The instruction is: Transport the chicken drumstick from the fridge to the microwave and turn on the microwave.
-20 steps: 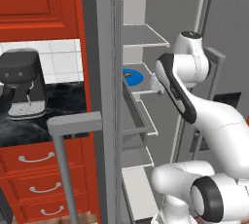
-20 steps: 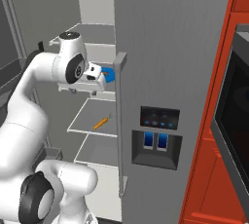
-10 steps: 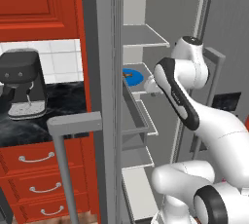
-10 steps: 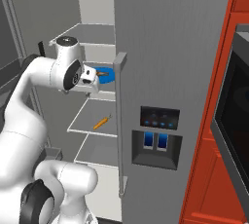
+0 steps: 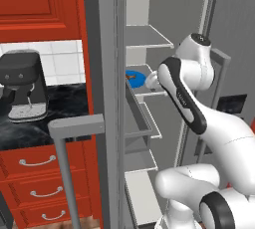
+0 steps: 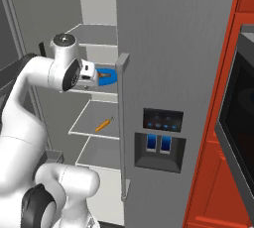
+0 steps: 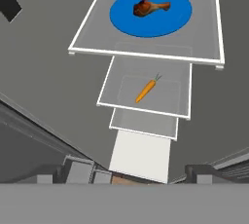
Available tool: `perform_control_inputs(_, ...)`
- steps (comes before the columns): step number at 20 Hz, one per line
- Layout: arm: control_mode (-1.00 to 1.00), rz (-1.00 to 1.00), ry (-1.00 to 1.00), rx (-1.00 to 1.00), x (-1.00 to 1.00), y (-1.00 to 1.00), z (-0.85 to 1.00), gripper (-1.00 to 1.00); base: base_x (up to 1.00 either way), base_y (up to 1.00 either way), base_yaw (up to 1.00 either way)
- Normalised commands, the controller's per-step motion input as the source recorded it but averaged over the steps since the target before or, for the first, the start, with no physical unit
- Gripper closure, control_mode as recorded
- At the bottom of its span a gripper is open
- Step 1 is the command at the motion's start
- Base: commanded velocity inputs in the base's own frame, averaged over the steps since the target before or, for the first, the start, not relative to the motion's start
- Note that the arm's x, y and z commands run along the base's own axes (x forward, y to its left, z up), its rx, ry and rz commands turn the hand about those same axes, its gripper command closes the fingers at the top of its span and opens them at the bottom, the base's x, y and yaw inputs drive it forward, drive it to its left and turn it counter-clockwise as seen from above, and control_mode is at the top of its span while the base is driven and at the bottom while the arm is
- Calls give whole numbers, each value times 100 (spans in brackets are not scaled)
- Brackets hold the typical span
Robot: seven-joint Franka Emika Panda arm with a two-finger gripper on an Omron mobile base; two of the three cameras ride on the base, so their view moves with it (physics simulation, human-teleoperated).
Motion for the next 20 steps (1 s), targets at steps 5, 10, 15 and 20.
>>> perform_control_inputs(5, -100, 4, -19, 2, 33, 13, 0, -100, 0, 0, 0)
perform_control_inputs(10, -100, 1, -6, 3, 43, 9, 0, -100, 0, 0, 0)
perform_control_inputs(15, -100, 0, 2, 6, 46, 0, 0, -100, 0, 0, 0)
perform_control_inputs(20, -100, 0, 7, 10, 45, 2, 0, -100, 0, 0, 0)
